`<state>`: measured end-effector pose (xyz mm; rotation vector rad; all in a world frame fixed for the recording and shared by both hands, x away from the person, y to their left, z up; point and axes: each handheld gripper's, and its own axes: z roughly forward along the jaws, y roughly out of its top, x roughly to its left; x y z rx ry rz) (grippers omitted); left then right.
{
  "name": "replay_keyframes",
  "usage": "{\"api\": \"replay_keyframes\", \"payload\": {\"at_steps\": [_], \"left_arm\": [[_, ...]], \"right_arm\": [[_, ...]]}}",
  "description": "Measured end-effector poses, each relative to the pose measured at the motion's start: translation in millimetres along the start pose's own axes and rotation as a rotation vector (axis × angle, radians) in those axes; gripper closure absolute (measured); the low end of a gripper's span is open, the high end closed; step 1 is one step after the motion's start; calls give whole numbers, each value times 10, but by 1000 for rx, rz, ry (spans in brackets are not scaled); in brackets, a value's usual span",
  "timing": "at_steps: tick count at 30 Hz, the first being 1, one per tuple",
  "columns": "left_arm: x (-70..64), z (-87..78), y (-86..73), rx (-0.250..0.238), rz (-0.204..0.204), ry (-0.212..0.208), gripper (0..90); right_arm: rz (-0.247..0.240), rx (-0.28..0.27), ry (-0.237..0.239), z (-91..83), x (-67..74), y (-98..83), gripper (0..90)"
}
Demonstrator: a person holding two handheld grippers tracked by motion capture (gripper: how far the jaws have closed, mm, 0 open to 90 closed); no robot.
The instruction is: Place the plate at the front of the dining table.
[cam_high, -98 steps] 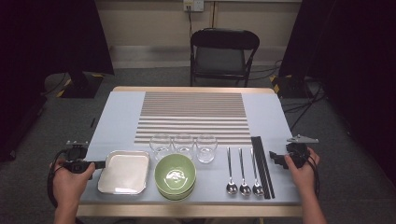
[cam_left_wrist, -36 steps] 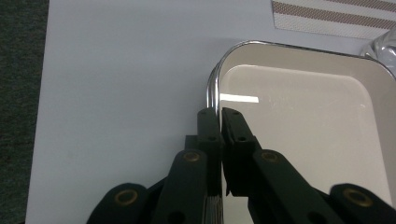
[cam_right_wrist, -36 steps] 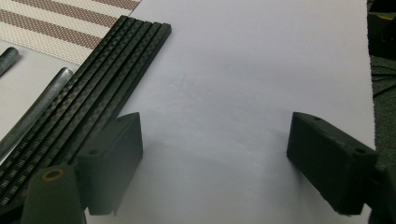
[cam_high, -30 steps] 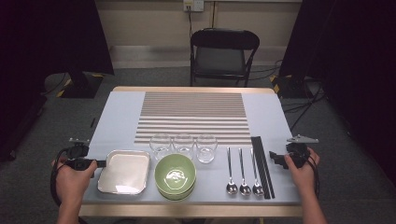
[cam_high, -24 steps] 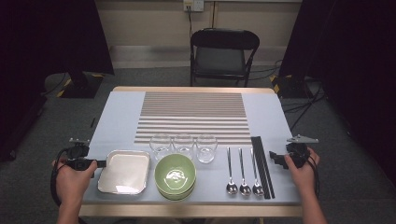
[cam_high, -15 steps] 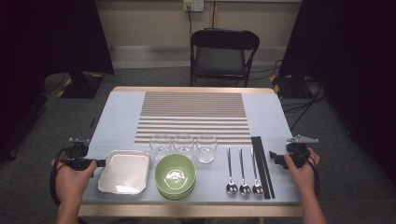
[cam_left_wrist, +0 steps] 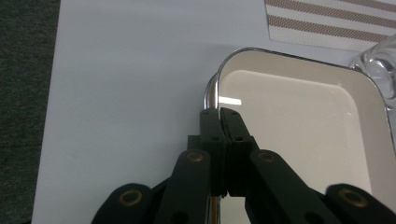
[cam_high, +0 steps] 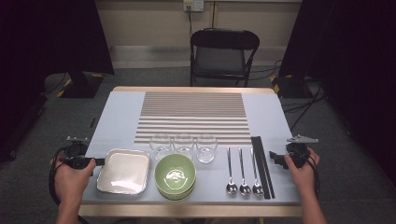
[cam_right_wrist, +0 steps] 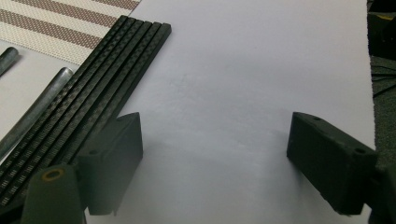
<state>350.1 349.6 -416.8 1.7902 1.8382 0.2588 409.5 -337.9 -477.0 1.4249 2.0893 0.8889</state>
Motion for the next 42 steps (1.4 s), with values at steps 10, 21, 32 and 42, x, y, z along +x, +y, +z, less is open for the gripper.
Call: {"api": "replay_keyframes", "payload": {"at_steps": [10,21,32,42], "left_arm": [[113,-112,-33,-12,-23,-13,890],[156,-15,-90,54,3,-58,855],[218,-8,-121,30,-47,-94,888],[248,-92,-76,-1,-89,-95,890]], "right_arm": [[1,1,0,0,-2,0,174],[2,1,1,-1,-3,0,174],[1,0,1,-1,-2,0,174],[2,0,1,-1,-3,0,174]]}}
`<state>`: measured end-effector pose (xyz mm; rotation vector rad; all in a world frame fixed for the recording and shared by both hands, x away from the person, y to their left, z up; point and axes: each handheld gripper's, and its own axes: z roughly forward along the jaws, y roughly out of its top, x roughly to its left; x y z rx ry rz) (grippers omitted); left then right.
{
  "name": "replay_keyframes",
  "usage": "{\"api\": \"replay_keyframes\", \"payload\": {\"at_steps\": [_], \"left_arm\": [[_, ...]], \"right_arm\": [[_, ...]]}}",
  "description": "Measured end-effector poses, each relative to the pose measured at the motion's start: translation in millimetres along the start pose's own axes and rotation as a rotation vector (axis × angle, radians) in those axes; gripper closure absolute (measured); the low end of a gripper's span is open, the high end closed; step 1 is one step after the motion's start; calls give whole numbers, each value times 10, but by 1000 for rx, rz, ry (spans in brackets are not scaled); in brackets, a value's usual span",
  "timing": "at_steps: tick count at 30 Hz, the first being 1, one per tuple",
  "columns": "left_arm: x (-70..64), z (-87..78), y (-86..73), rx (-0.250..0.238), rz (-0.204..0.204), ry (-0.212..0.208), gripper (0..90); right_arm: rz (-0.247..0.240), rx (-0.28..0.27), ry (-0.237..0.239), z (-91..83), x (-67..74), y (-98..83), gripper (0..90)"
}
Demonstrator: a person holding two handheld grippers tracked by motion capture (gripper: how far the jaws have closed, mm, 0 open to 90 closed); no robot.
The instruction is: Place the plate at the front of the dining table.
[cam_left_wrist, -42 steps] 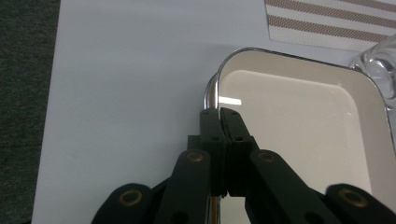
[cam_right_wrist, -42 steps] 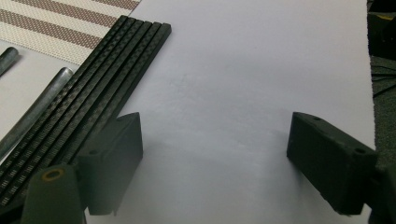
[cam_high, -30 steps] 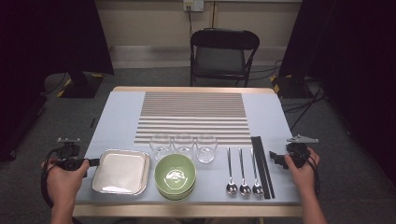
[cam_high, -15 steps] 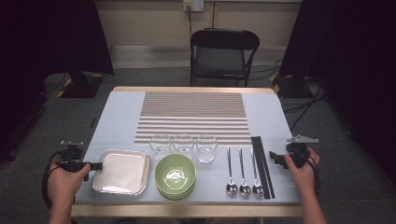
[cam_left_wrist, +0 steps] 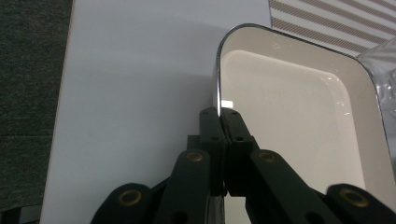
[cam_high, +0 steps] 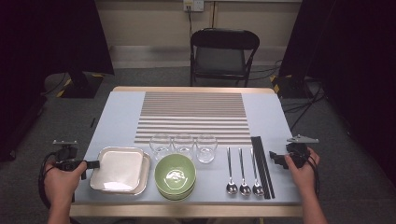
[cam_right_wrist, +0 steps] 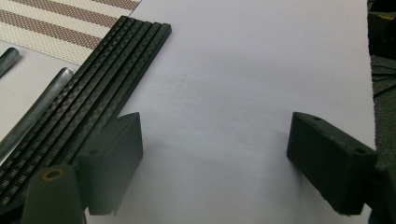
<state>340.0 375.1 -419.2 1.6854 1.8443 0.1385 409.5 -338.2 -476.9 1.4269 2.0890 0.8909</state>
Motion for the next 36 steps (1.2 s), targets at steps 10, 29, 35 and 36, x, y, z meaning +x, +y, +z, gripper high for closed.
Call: {"api": "replay_keyframes", "payload": {"at_steps": [10,29,35,36], "left_arm": [[-35,-118,151,-31,-28,24,890],[-129,-216,446,-84,-73,54,891],[-178,-262,530,-94,-81,48,891],[-181,-261,543,-94,-76,43,891]], "right_arm": [[-1,0,-1,0,2,0,173],[0,1,0,0,1,0,174],[0,1,0,0,0,0,173],[0,1,1,1,0,0,173]]}}
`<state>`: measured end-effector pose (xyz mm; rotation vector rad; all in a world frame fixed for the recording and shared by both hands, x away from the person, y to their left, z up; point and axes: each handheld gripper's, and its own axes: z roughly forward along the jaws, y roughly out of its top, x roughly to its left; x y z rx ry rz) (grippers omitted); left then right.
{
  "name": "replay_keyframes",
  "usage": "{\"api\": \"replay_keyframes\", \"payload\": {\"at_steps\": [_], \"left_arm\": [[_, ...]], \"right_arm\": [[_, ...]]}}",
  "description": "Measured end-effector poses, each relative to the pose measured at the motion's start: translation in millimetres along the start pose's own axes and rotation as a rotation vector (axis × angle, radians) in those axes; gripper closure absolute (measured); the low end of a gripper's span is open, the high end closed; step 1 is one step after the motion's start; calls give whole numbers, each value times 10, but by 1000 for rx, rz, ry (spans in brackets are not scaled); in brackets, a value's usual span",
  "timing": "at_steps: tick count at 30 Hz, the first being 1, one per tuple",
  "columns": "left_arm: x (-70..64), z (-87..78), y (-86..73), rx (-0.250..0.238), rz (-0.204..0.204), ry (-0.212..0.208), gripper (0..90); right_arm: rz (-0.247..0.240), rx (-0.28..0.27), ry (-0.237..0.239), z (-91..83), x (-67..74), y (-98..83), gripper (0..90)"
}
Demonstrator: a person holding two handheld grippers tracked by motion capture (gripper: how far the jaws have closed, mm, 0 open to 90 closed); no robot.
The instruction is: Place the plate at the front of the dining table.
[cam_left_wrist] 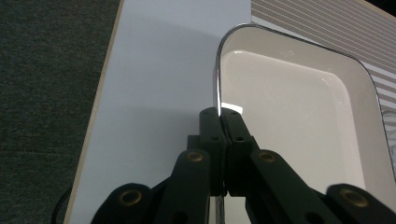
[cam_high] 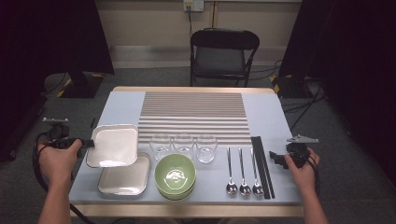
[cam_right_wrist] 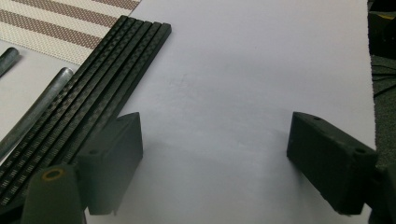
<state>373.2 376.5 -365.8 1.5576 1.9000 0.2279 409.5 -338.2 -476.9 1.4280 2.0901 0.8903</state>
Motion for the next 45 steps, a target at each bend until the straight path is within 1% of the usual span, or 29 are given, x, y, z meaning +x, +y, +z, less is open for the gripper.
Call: {"api": "replay_keyframes", "payload": {"at_steps": [1,4,9,11,12,14,15,18,19,20,21,23,25,26,27,30,31,32,33,34,35,36,38,39,41,42,43,44,45], "left_arm": [[-11,3,12,-6,-4,3,891],[-34,-1,47,0,-3,3,891],[-74,18,106,2,-9,-7,891],[-91,26,126,-8,-15,-3,891],[-98,32,141,0,-9,-11,891],[-120,39,165,-1,-12,-10,891],[-127,41,175,0,-6,-7,891],[-160,50,199,5,-10,-9,891],[-170,56,206,-2,-11,-8,891],[-180,59,215,0,-16,-15,891],[-184,59,223,0,-14,-8,891],[-198,63,248,2,-23,-28,891],[-211,70,269,-6,-33,-29,891],[-215,72,280,-2,-27,-32,891],[-226,76,289,-8,-32,-33,891],[-242,90,315,-5,-27,-26,891],[-255,101,328,-7,-35,-35,891],[-259,103,339,-2,-21,-23,892],[-267,109,350,0,-22,-29,891],[-277,111,360,-1,-21,-16,892],[-284,123,370,-4,-30,-29,891],[-286,126,380,1,-25,-25,891],[-300,145,393,2,-34,-37,891],[-309,159,401,-1,-44,-39,891],[-319,168,412,3,-36,-29,891],[-333,186,418,-5,-48,-35,891],[-330,185,425,4,-43,-39,891],[-337,196,428,-3,-56,-40,891],[-340,202,434,-4,-54,-41,891]], "right_arm": [[0,0,0,0,0,0,173],[0,0,0,0,1,0,174],[0,0,0,0,0,0,173],[0,0,0,0,0,0,173],[-1,0,-2,-1,-1,0,174],[0,1,1,0,-1,0,173],[1,1,0,0,-2,0,173],[0,0,3,0,-6,0,173],[2,1,2,-1,-3,0,173],[0,1,3,-1,-4,0,173],[0,1,3,-1,-3,0,173],[2,1,3,0,-4,0,173],[3,2,3,0,-3,1,173],[3,2,3,-1,-5,1,173],[5,4,3,-2,-4,1,173],[4,2,4,0,-4,1,173],[4,2,4,-1,-4,1,173],[3,1,4,0,-4,0,173],[4,2,4,-1,-4,0,173],[3,1,3,0,-4,0,173],[3,1,4,0,-4,0,173],[6,4,4,-2,-3,0,173],[7,4,5,-2,-4,0,173],[5,3,4,-2,-4,0,173],[5,3,4,-2,-4,0,173],[6,4,4,-2,-4,0,173],[6,4,5,-2,-4,0,173],[5,3,4,-2,-4,0,173],[5,3,4,-2,-5,0,173]]}}
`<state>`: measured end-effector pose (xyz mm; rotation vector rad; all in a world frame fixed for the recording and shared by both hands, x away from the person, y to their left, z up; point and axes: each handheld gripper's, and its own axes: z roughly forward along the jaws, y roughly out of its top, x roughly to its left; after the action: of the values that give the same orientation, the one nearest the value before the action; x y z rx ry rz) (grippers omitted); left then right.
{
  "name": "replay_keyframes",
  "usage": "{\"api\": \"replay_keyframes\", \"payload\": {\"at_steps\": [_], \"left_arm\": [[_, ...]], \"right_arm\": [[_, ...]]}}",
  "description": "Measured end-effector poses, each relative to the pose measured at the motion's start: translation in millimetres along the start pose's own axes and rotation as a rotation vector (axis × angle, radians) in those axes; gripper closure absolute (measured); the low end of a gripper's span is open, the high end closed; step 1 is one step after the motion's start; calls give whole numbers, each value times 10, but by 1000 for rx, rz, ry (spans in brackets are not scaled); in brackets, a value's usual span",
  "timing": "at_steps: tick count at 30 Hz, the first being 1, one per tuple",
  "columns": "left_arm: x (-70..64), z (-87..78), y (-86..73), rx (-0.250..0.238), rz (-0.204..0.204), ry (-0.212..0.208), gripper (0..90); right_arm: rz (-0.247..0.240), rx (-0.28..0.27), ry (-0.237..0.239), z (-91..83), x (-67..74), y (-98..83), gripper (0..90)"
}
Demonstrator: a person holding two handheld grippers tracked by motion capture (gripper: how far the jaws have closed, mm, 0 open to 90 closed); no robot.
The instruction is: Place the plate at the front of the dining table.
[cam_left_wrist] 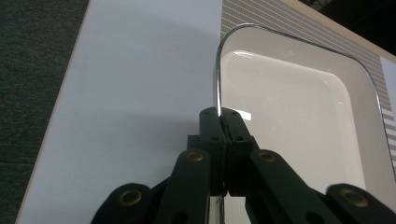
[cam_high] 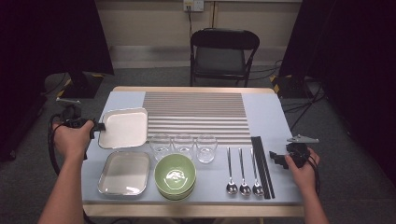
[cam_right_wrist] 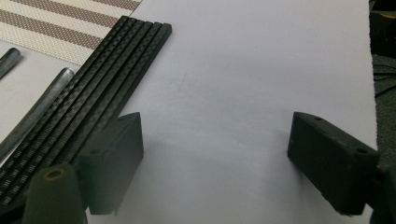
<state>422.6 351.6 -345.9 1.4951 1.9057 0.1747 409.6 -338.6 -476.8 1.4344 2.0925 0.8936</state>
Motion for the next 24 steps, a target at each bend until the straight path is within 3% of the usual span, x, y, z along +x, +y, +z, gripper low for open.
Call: {"api": "replay_keyframes", "payload": {"at_steps": [13,21,24], "left_arm": [[-143,99,95,30,26,-2,891],[-202,144,127,22,-9,-46,891],[-212,159,139,33,4,-27,892]], "right_arm": [[-2,-1,-1,1,-1,0,173],[-5,-2,0,1,-2,0,172],[-2,-1,-2,1,-1,0,173]]}}
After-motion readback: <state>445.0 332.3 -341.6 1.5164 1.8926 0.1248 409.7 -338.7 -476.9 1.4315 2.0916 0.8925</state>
